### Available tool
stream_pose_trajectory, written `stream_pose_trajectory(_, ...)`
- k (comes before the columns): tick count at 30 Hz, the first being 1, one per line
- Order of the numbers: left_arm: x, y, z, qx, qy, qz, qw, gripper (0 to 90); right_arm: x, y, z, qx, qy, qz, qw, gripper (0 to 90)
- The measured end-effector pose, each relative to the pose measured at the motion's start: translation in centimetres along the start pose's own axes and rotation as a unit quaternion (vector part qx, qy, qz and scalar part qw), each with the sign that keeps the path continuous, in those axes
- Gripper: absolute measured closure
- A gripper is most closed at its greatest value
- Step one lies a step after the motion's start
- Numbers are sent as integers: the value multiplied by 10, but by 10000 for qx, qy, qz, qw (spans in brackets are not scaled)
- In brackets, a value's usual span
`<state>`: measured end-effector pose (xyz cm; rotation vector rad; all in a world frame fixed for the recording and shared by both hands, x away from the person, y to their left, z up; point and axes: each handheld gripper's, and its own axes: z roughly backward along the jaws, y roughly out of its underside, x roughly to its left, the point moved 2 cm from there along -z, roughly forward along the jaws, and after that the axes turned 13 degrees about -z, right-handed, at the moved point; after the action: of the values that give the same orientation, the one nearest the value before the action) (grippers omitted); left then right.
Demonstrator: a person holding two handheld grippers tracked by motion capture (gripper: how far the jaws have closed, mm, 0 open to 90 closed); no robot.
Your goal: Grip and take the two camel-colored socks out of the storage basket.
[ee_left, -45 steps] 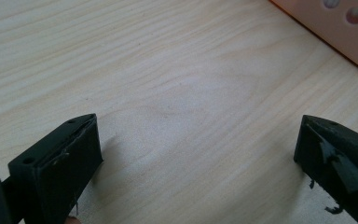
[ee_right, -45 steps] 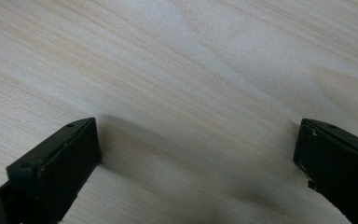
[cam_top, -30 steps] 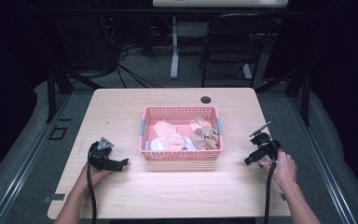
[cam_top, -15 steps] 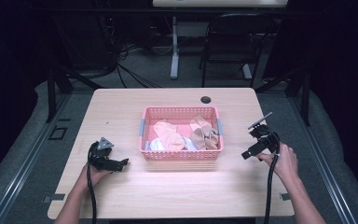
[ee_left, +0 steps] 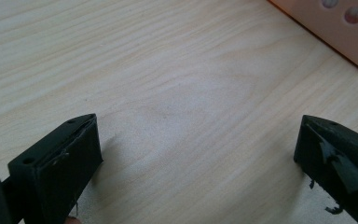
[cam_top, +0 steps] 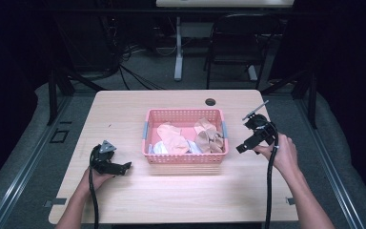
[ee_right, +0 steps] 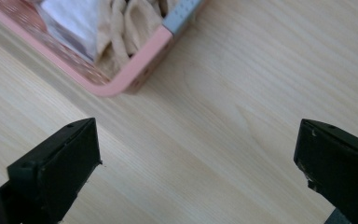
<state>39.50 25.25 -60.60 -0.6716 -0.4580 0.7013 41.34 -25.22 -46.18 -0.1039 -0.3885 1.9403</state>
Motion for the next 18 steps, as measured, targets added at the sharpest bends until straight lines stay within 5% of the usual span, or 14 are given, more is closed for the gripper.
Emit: stream_pose_trajectory(18, 0, 0, 0, 2, 6, -14, 10000, 2, 41, -46, 9, -255, -251, 366, 9987, 0)
